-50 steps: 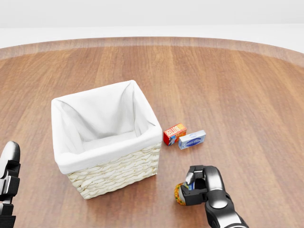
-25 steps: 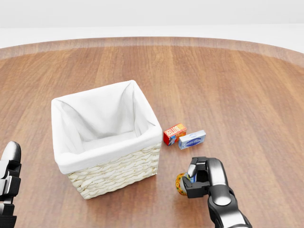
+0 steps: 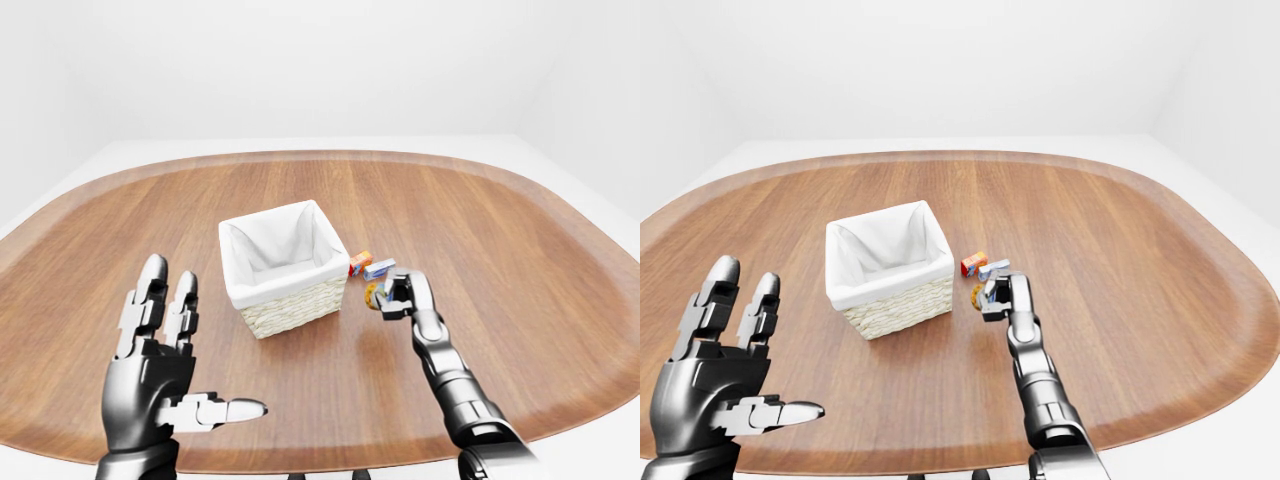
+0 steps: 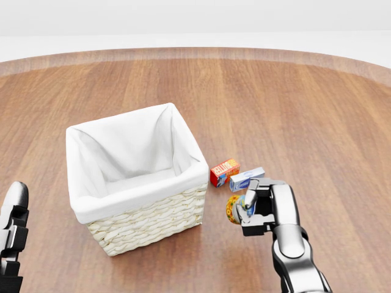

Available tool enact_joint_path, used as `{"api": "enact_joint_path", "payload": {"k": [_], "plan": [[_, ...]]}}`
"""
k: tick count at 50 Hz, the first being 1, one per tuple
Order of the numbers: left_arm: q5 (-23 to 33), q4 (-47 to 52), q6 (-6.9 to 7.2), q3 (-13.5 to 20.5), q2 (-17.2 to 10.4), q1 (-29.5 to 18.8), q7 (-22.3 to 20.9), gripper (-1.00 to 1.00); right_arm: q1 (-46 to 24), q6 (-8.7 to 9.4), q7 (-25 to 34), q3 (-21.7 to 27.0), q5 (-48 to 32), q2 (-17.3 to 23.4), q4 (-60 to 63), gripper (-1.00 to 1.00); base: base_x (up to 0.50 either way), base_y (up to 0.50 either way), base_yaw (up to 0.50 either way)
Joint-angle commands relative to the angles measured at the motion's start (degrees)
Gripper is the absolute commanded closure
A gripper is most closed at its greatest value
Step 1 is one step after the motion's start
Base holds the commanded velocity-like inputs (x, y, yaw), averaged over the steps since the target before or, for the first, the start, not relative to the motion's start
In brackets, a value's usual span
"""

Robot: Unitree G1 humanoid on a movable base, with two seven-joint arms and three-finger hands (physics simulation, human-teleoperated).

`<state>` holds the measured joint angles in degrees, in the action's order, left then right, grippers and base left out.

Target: Pick up the alphabet soup and put it in the basket.

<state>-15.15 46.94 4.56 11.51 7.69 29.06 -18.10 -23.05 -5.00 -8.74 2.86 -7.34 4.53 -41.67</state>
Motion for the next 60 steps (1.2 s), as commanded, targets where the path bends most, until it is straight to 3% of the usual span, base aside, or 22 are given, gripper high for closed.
{"api": "enact_joint_path", "payload": {"k": [1,4,15,19,22,51,60], "plan": [[-0.3,-0.03,0.36,0.3,-0.09,-0.3,-0.03,-1.0,2.05,0.0,0.67,0.36,1.06,-0.1,10.14,1.0,0.0,0.0,0.0],[-0.21,-0.03,0.14,0.21,0.04,-0.11,-0.23,-1.0,2.99,0.0,0.71,0.21,0.58,-0.21,13.21,1.0,0.0,0.0,0.0],[-0.34,0.11,0.41,0.41,0.03,-0.21,-0.33,-1.0,4.58,3.97,1.15,0.37,0.04,-0.34,19.89,1.0,0.0,0.0,0.0],[-0.69,0.56,0.44,0.86,0.24,-0.07,-0.57,-1.0,4.9,8.29,1.45,0.41,-0.68,-0.21,25.6,1.0,0.0,0.0,0.0],[-0.45,0.56,0.44,0.74,0.42,0.01,-0.73,-1.0,5.03,10.0,1.6,0.56,-1.03,-0.21,28.31,1.0,0.0,0.0,0.0],[-0.79,1.05,0.44,1.3,0.73,-0.16,-1.44,-1.0,2.88,10.0,4.26,0.06,-4.38,-0.46,55.24,1.0,0.0,0.0,0.0],[-1.45,1.62,0.44,1.88,0.84,0.03,-1.88,-1.0,-0.48,10.0,4.41,-0.74,-5.3,-0.98,56.62,1.0,0.0,0.0,0.0]]}}
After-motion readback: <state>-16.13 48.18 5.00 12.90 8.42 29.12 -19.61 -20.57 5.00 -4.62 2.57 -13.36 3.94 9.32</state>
